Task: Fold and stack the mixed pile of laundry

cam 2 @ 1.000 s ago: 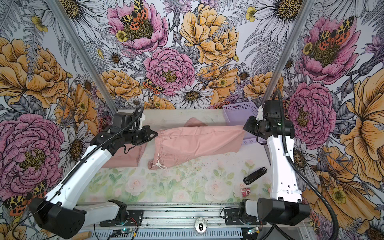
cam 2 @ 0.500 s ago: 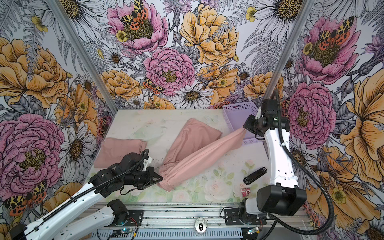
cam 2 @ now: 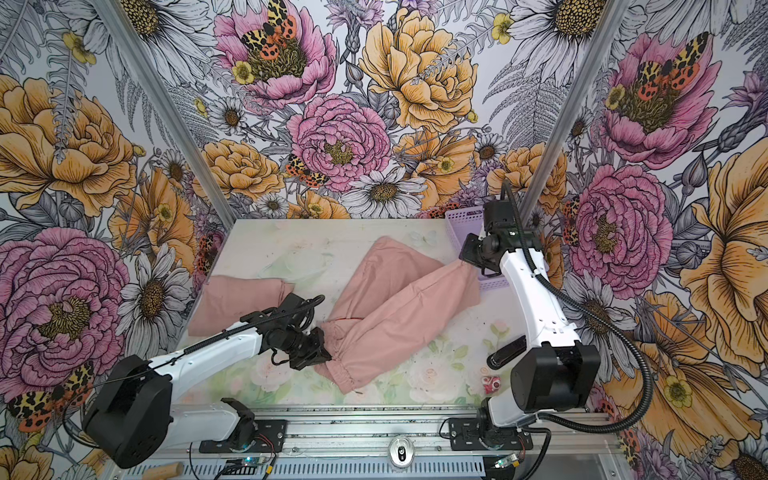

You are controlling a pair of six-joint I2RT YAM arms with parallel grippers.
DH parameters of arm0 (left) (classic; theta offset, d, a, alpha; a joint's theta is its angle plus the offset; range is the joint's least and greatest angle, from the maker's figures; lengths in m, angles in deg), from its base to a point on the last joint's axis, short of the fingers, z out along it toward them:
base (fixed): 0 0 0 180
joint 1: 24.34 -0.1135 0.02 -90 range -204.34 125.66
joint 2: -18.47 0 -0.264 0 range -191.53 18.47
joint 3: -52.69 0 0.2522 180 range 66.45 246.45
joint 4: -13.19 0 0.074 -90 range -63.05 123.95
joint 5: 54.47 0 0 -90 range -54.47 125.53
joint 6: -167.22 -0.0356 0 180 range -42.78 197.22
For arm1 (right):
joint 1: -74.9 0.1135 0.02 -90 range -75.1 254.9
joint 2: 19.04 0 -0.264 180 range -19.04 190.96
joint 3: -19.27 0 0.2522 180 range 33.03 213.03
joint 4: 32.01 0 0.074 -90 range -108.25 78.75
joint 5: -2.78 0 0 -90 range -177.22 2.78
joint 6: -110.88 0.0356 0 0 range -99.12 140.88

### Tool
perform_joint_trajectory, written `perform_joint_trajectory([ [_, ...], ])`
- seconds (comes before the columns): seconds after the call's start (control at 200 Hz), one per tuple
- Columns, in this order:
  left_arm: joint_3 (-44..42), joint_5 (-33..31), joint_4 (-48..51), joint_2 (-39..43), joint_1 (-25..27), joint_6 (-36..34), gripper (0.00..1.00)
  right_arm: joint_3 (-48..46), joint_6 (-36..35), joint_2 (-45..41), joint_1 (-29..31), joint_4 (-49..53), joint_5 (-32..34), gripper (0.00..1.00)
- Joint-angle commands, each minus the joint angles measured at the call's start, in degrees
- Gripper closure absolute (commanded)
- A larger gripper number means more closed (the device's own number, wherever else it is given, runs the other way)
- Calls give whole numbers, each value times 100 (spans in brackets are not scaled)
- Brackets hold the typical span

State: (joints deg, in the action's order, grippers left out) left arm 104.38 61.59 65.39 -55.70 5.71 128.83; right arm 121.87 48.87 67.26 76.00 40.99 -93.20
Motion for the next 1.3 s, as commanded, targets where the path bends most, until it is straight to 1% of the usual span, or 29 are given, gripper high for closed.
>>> perform_joint_trajectory([
  [0.0,-180,-154,-91,-137,-151,-395,100,-77,108,-77,91,-193,176,100],
  [0.105,-58,-578,-91,-211,-301,-490,100,-222,152,-147,114,-209,145,100],
  [0.23,513,-1156,127,-310,-593,-799,100,-390,189,-184,178,-255,84,100],
  [0.315,921,-1527,316,-459,-912,-1139,100,-595,269,-214,212,-281,38,100],
  [0.41,1288,-1805,360,-686,-1422,-1575,100,-1062,435,-345,287,-366,-93,100],
  [0.495,1780,-1935,405,-993,-1867,-2035,100,-1511,627,-530,424,-443,-202,100],
  [0.575,2337,-1868,546,-1212,-2186,-2348,100,-1786,799,-745,560,-449,-339,100],
  [0.656,2969,-1792,1002,-1263,-2277,-2582,100,-1765,866,-1042,593,-374,-439,100],
  [0.736,3282,-1669,1431,-1030,-2239,-2668,100,-1508,817,-1289,593,-162,-405,100],
  [0.821,3256,-1435,1709,-620,-2170,-2560,100,-1162,690,-1390,591,62,-412,100],
  [0.961,2745,-1213,1878,20,-1944,-2196,100,-661,464,-1390,593,258,-415,100],
  [1.121,2146,-1242,1862,583,-1717,-1762,100,-86,231,-1190,593,263,-391,100],
  [1.296,1689,-1258,1852,1015,-1723,-1570,100,685,-72,-695,604,263,-406,100],
])
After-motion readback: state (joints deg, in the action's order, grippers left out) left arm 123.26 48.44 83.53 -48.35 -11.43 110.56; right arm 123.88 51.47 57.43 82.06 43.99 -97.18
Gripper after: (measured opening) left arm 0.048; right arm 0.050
